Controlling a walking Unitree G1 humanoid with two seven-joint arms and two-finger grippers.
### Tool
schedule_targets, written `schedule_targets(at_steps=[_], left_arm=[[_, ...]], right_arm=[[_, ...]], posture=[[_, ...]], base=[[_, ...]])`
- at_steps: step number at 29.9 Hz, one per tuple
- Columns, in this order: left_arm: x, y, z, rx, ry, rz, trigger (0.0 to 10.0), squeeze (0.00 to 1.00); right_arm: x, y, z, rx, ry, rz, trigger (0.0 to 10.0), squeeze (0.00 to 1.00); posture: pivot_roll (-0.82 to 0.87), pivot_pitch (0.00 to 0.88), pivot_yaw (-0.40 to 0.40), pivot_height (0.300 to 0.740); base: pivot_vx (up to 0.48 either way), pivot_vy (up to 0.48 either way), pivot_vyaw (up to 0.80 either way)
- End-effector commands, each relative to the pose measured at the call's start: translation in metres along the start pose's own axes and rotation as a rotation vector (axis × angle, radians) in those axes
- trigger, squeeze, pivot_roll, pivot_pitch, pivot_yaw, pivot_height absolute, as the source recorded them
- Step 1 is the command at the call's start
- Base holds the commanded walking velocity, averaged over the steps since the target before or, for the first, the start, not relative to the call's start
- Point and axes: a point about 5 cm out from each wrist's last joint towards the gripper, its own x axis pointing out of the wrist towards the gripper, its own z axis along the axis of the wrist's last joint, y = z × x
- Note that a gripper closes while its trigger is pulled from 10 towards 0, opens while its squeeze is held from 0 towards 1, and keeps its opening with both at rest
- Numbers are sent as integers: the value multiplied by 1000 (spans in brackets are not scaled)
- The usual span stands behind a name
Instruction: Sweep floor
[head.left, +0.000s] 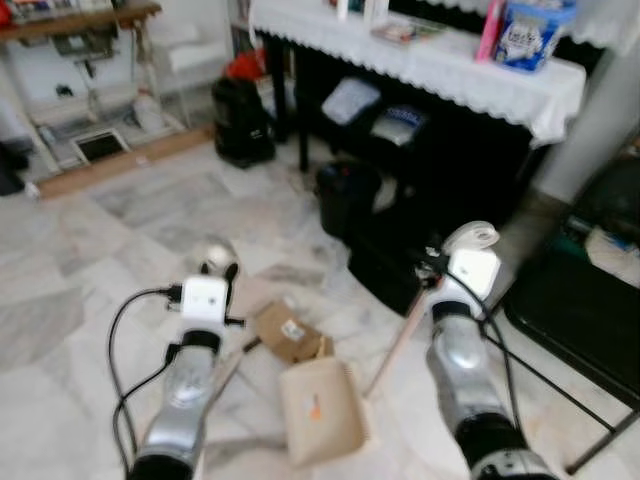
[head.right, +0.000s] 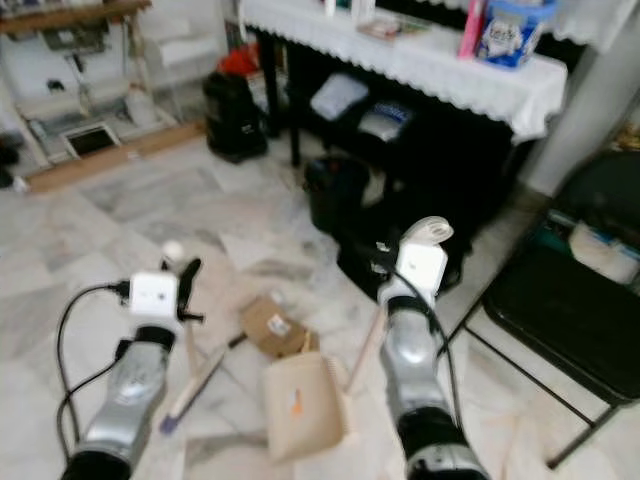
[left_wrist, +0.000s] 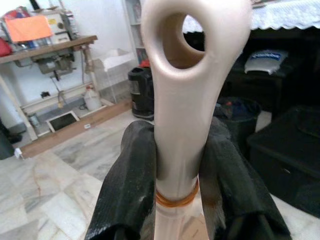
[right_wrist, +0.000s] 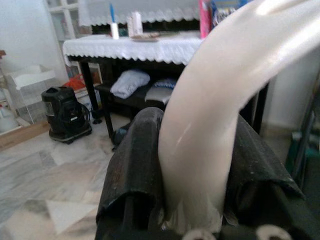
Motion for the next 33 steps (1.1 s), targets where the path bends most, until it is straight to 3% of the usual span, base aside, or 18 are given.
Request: schedule_targets(at_steps=[1, 18, 33], left_arm=[[4, 4, 10, 10, -51, 6, 10000, 0], [4, 4, 9, 11, -49, 9, 10000, 0], [4, 7, 8, 32, -43, 18, 10000, 0]], right_arm=[[6, 8, 13, 9, -54, 20, 10000, 0], [7, 6, 13, -4, -55, 17, 10000, 0], [6, -10, 1, -63, 25, -48, 10000, 0]], posture=[[90, 0, -37, 740], [87, 0, -39, 740], [80, 0, -30, 740]], base=[[292, 0, 0], [291, 0, 0], [0, 0, 0]])
